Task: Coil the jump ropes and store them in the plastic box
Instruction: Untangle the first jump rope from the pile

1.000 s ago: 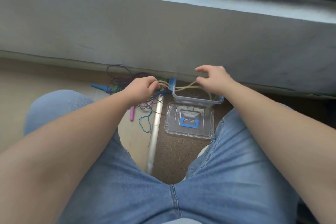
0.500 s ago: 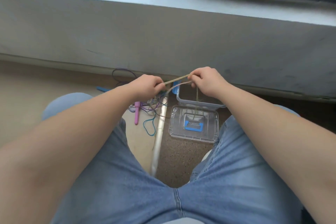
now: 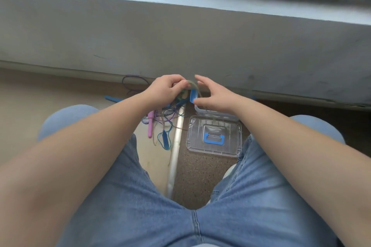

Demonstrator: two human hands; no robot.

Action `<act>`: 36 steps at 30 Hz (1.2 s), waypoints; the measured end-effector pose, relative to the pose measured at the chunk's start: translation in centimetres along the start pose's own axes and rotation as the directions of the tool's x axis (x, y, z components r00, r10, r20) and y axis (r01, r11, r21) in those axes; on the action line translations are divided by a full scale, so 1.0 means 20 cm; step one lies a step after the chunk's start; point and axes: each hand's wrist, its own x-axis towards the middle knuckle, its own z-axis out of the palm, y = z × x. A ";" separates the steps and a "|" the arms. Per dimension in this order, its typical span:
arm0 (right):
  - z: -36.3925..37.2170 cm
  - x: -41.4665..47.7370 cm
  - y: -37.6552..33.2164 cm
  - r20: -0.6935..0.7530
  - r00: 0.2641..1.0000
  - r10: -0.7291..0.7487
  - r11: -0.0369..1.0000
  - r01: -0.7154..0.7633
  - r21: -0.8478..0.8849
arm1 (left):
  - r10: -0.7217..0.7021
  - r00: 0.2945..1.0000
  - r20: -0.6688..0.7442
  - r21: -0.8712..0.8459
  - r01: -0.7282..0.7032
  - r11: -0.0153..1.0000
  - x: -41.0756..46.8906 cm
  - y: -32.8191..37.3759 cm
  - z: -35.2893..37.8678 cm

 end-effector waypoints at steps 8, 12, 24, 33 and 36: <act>-0.02 0.06 -0.04 -0.160 0.984 0.077 0.993 -0.090 -0.076 | -0.116 0.982 0.148 0.162 0.092 0.983 -0.08 -0.08 0.02; -0.04 0.09 0.08 -0.376 0.910 0.175 0.982 -0.189 0.001 | -0.187 0.973 0.135 0.225 0.154 0.962 -0.12 -0.16 0.01; 0.29 0.01 0.05 -0.006 0.990 0.143 0.983 -0.141 0.119 | -0.401 0.897 0.187 -0.760 0.391 0.520 -0.10 -0.07 0.12; 0.40 -0.01 0.05 0.283 0.956 0.073 0.910 -0.180 0.373 | -0.382 0.906 0.182 -0.861 0.334 0.384 -0.11 -0.03 0.12; 0.34 0.01 0.00 0.201 0.973 0.117 0.687 -0.226 0.691 | -0.318 0.874 0.367 -0.746 0.481 0.462 -0.13 -0.03 0.13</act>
